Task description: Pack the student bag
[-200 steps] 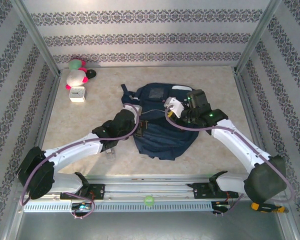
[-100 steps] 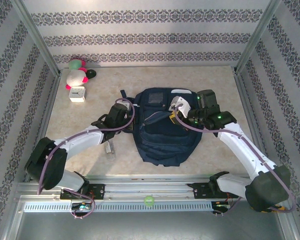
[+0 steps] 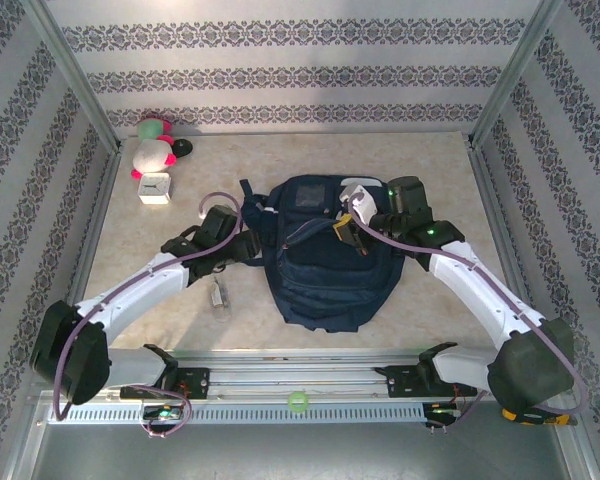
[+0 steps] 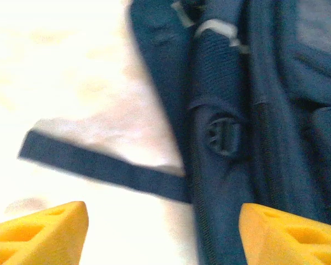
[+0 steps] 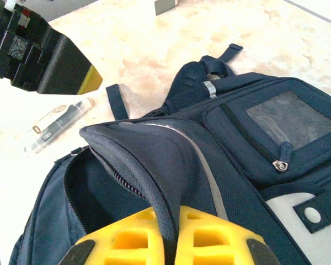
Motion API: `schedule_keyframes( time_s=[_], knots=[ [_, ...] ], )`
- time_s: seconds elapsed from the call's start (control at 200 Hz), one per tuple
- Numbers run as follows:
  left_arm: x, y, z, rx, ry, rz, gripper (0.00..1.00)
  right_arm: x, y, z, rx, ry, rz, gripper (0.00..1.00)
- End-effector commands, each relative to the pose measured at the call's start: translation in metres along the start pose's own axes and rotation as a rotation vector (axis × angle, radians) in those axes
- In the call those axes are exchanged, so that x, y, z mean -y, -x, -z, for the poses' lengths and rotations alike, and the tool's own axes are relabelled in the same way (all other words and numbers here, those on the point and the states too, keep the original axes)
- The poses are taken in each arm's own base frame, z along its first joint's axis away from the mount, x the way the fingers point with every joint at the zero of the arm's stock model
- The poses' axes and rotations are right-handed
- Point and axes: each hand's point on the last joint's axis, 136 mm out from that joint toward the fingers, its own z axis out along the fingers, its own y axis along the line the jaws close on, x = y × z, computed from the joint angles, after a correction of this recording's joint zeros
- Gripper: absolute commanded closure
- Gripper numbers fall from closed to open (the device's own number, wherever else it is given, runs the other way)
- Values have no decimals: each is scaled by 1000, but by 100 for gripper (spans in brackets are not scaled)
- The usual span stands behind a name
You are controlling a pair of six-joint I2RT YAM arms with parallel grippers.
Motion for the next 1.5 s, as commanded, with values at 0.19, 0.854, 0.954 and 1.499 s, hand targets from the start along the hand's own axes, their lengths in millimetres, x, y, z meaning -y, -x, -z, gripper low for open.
schedule_keyframes(
  time_s=[0.19,0.854,0.954,1.499],
  knots=[
    [-82,-57,0,-225,318,145,20,-12,40,0,131,23,97,100],
    [-109,-95,-30,-385,435,98,35,-14,39,-1,128,24,100,100],
    [-111,-98,-34,-406,438,107,39,-14,40,-1,129,27,101,100],
    [-48,-48,6,-205,211,-20,66,6,50,9,168,-56,40,100]
  ],
)
